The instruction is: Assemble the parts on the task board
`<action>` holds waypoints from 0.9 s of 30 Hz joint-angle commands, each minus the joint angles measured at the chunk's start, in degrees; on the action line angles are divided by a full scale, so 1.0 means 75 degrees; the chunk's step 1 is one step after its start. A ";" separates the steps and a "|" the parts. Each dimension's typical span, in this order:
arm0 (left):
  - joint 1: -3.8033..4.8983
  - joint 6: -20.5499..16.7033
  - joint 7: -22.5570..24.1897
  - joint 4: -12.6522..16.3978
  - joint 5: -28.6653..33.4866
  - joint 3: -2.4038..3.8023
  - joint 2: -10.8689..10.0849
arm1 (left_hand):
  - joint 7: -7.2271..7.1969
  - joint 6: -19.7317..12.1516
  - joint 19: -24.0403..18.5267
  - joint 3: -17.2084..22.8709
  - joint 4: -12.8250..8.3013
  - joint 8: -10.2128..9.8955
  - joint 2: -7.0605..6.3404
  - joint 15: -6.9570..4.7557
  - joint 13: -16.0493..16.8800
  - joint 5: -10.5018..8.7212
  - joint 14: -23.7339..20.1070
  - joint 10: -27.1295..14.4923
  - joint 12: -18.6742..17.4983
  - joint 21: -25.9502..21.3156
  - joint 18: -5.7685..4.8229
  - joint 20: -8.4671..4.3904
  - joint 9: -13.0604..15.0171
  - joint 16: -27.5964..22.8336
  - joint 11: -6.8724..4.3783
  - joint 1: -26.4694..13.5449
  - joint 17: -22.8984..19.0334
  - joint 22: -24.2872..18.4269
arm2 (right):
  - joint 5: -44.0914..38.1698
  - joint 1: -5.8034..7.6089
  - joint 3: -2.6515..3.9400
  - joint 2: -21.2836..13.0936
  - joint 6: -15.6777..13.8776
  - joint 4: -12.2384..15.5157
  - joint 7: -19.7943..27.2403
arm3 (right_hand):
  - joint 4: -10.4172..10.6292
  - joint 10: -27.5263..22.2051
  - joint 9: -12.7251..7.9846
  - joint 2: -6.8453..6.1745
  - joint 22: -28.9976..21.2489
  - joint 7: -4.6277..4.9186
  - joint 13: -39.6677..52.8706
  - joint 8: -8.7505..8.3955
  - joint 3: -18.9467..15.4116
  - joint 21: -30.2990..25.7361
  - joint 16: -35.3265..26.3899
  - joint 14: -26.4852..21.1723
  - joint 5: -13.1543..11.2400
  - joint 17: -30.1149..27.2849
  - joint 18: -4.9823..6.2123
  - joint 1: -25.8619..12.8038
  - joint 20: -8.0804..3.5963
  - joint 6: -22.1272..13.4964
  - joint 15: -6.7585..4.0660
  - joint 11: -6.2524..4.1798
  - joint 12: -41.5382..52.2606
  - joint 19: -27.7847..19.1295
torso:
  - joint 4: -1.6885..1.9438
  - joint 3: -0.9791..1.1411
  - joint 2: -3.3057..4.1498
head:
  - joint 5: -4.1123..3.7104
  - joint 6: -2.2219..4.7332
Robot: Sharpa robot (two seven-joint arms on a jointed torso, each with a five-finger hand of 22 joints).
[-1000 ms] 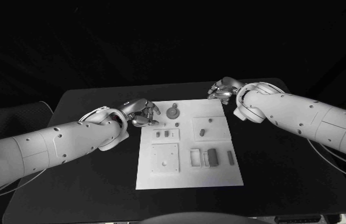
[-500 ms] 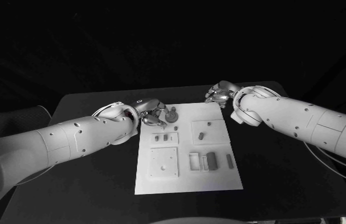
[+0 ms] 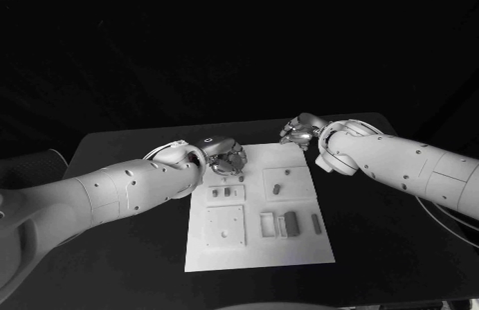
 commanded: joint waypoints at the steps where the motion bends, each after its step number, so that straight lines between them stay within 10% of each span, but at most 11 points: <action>1: -0.0033 0.0004 0.0134 -0.0049 -0.0334 -0.0012 0.0072 | -0.0013 -0.0016 0.0059 0.0065 -0.0017 -0.0027 0.0033 0.0007 0.0026 -0.0022 0.0042 0.0041 -0.0062 -0.0006 0.1074 0.0008 -0.0006 -0.0050 -0.0007 -0.0029 -0.0001 0.0004 | -0.0013 -0.0002 0.0002 -0.0006 0.0011 0.0014 0.0065 | 0.0018 -0.0058 -0.0007 0.0024 0.0098 0.0066 -0.0010 0.0043 0.0042 -0.0033 0.0029 -0.0017 0.0040 -0.0010 0.0453 -0.0028 -0.0055 0.0035 0.0014 0.0011 0.0050 0.0011 | -0.0003 -0.0005 0.0005 | -0.0033 -0.0014; 27: -0.0374 -0.0184 0.0088 -0.0571 -0.0661 -0.0006 0.0397 | 0.0049 0.0036 0.0047 0.0138 -0.0093 -0.0034 0.0026 0.0059 0.0139 -0.0044 0.0046 0.0045 -0.0137 -0.0024 0.1055 -0.0002 0.0008 -0.0133 0.0051 -0.0044 0.0032 -0.0011 | -0.0014 0.0001 0.0003 -0.0022 -0.0028 0.0095 0.0057 | 0.0016 -0.0056 -0.0008 0.0022 0.0099 0.0067 -0.0011 0.0043 0.0042 -0.0029 0.0034 -0.0011 0.0040 -0.0009 0.0453 -0.0027 -0.0057 0.0032 0.0014 0.0012 0.0054 0.0019 | 0.0022 -0.0017 -0.0002 | -0.0121 -0.0114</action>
